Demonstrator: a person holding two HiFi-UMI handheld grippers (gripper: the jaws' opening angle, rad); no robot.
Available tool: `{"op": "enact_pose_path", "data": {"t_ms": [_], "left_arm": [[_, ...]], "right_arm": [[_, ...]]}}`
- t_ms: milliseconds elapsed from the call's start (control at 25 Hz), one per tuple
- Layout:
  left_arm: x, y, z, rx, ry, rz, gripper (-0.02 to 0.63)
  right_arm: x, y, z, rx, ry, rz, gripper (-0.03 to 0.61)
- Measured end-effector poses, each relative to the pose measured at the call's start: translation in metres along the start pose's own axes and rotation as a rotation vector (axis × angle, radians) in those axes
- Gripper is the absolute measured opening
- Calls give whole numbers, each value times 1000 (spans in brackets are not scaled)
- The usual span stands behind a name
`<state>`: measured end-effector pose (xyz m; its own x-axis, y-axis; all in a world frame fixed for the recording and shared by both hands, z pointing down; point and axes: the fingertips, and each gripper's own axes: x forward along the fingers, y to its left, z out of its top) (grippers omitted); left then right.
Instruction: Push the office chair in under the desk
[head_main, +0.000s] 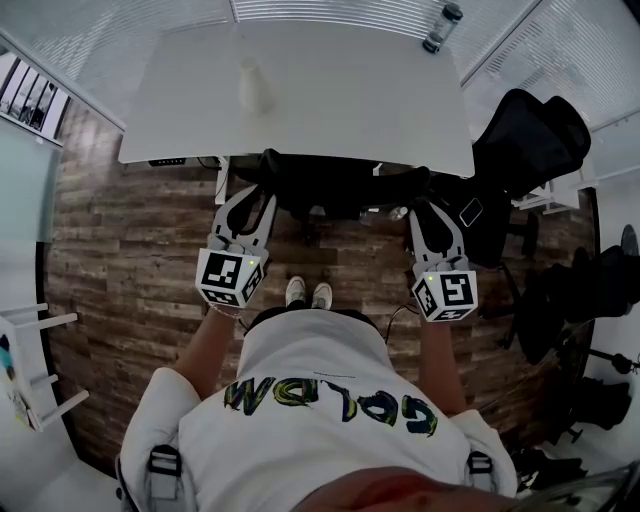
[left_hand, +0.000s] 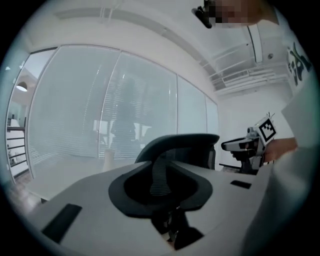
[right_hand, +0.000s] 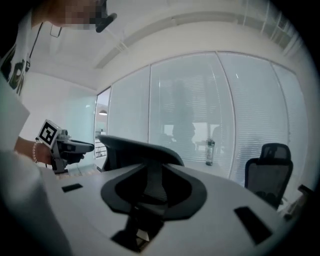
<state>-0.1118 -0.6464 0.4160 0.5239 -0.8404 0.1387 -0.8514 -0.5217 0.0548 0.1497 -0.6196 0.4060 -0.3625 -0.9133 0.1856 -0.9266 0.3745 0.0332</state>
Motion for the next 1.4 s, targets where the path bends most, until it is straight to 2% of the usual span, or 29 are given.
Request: {"op": "enact_pose_path", "data": {"t_ms": [320,520,840,1400], "left_arm": [[-9,-30,43,0,-75,-12,82],[-16,-45,63,17,-110,-19,83],[-22,-52,78,8,-132,-12,83],[-28,-57,80,14,-134,-39,83]], "right_arm": [[-13,43,59,-26,-102,71,94],[-19,61,79,-60,-121,91,85],[-20,73,87,-82,-131,116,83],[-23,83,89,-90,-135,135,83]]}}
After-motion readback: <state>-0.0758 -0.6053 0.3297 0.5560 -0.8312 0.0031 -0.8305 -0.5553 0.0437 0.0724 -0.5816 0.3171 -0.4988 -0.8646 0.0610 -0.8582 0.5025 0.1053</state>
